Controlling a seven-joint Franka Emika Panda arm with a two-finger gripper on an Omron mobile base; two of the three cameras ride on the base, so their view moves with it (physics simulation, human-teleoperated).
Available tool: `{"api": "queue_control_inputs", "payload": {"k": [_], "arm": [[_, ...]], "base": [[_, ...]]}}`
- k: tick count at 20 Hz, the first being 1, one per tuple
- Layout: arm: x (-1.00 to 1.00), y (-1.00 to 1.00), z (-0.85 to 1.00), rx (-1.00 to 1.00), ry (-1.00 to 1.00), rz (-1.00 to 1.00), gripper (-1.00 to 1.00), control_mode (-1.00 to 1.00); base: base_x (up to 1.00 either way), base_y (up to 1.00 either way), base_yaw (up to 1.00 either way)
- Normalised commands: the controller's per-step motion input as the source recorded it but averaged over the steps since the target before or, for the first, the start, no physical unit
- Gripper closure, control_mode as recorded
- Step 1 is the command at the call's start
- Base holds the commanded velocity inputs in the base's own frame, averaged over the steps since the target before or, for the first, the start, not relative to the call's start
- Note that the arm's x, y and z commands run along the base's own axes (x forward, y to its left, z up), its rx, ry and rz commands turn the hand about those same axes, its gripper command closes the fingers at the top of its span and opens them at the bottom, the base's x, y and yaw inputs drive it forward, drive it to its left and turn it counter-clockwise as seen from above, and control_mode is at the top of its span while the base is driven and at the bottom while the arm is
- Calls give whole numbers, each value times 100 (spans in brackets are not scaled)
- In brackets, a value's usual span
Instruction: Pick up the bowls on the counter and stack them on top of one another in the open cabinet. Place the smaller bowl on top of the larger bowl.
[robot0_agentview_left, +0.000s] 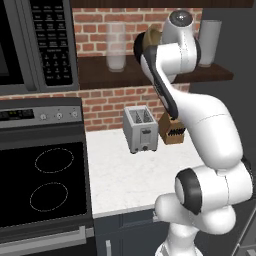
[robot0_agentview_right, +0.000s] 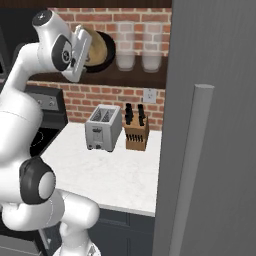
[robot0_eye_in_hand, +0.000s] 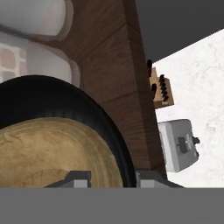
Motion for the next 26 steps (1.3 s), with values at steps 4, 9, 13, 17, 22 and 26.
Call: {"api": "queue_control_inputs", "payload": {"k": [4, 9, 13, 17, 22, 26], "arm": [[27, 0, -22, 0, 2, 0, 100, -100], [30, 3, -21, 0, 2, 0, 100, -100], [31, 2, -11, 0, 0, 0, 100, -100], [26, 0, -12, 0, 0, 0, 100, -100], [42, 2, -21, 0, 1, 0, 100, -100], [43, 5, -21, 0, 2, 0, -100, -100]], "base": [[0, 0, 0], [0, 0, 0], [0, 0, 0], [0, 0, 0], [0, 0, 0], [0, 0, 0]]}}
